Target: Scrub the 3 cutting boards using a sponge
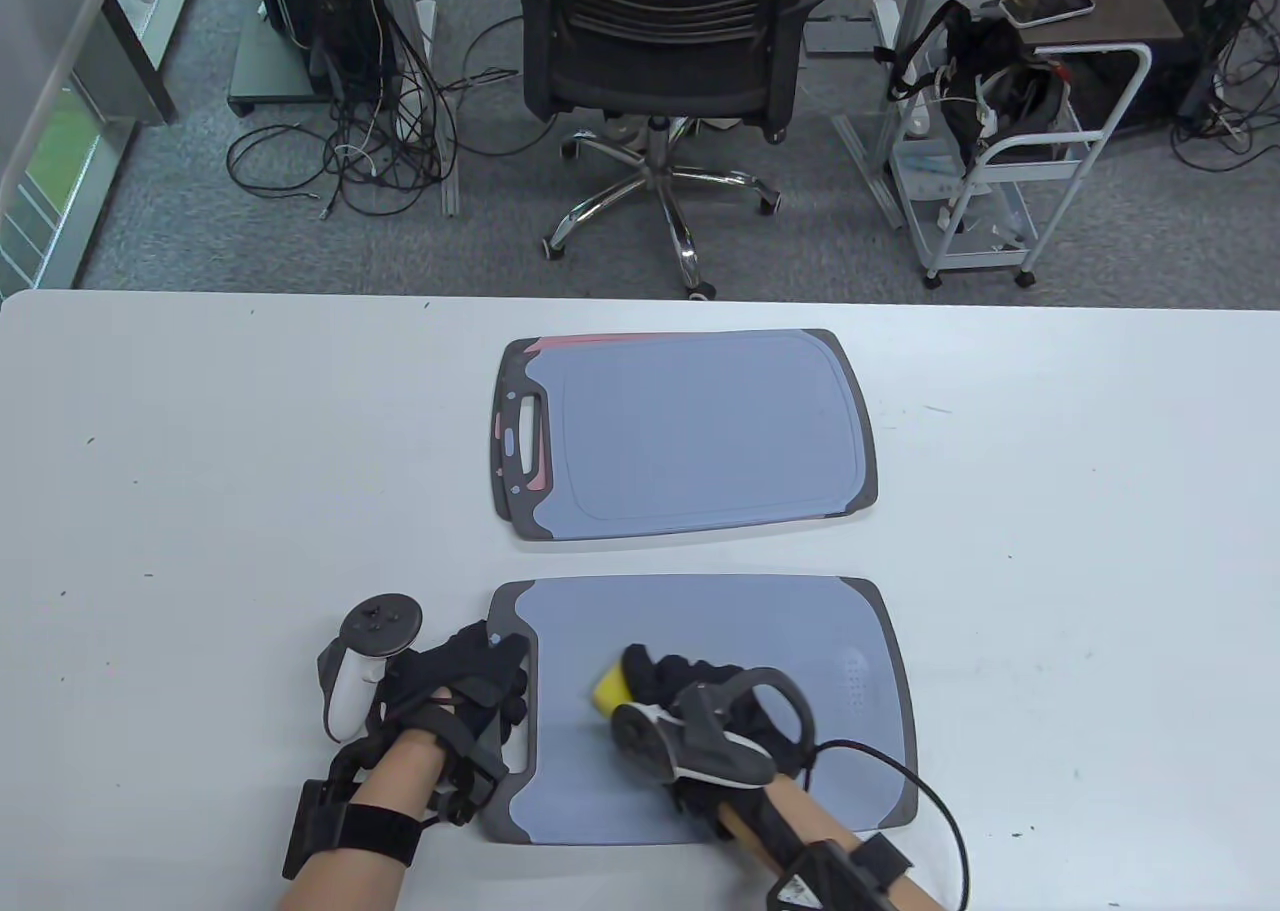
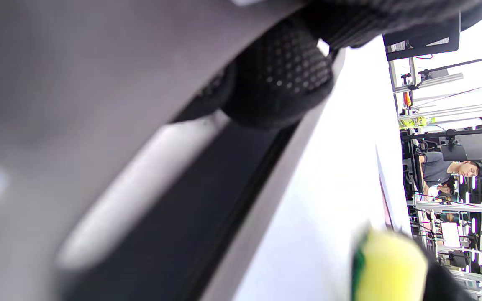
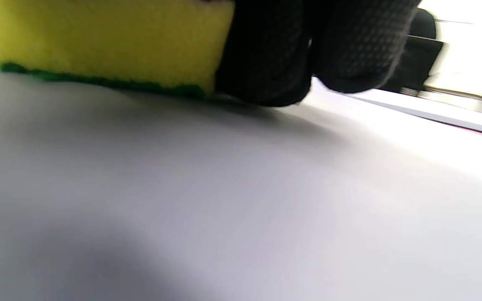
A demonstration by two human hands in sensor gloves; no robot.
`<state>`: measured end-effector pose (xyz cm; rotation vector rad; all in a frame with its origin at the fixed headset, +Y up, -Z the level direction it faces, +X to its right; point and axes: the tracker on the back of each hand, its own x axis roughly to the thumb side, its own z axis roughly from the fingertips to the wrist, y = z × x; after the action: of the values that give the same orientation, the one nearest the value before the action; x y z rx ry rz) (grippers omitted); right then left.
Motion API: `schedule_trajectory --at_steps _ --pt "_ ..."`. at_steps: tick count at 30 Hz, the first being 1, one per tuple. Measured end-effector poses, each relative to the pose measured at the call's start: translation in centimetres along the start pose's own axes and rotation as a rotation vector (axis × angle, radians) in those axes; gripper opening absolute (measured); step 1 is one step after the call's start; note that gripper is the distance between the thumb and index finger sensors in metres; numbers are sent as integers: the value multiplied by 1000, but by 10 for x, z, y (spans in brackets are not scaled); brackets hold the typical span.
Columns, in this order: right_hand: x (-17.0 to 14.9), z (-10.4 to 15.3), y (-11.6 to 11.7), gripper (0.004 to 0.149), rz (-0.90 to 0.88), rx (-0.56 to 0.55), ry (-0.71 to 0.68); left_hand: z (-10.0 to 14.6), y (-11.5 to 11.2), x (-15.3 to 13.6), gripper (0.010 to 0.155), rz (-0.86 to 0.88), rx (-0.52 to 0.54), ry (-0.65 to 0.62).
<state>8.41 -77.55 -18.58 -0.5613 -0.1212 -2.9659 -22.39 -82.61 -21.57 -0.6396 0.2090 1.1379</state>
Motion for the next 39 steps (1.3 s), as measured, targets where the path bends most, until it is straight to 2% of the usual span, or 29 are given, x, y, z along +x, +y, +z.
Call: schedule_trajectory --at_steps 1,5,7,9,11,13,15,17,19,21,24,28,30,32,33,35,37,39 --pt "-30 10 6 70 -21 25 95 0 0 0 54 -2 2 0" --pt "-116 44 25 70 -23 87 382 0 0 0 54 -4 3 -2" --pt "-139 54 28 71 -7 88 456 0 0 0 55 -7 6 -1" --pt "-132 49 26 71 -52 77 426 0 0 0 54 -11 11 0" --pt "-103 35 20 71 -62 45 300 -1 0 0 54 -12 12 0" --pt "-51 17 11 71 -114 -2 156 -1 0 0 54 -15 16 2" --pt "9 1 0 72 -139 -1 -68 -1 0 -1 54 -12 14 2" --pt "65 -7 -10 72 -97 -18 -213 -1 0 -1 54 -8 9 2" --pt "103 -12 -17 72 -40 -33 -337 -1 0 -1 54 -7 8 2" --pt "119 -14 -20 72 -17 -48 -363 -1 0 -1 54 -5 7 2" --pt "67 -7 -10 71 1 -46 -209 -1 0 -1 54 -3 4 1" --pt "-37 23 11 71 -41 4 81 -1 0 -1 54 -8 9 1" --pt "-97 44 23 71 -46 38 277 -1 0 -1 54 -8 9 1" --pt "-130 56 29 71 -67 66 391 -1 0 -1 54 -9 10 1" --pt "-139 58 30 71 -85 59 419 -1 0 -1 54 -10 11 2" --pt "-130 53 26 72 -155 53 384 -1 0 -1 54 -12 13 2" --pt "-99 39 22 72 -166 28 245 -2 0 -1 54 -14 14 1" --pt "-53 24 14 72 -122 0 107 -2 0 -1 54 -16 16 1"
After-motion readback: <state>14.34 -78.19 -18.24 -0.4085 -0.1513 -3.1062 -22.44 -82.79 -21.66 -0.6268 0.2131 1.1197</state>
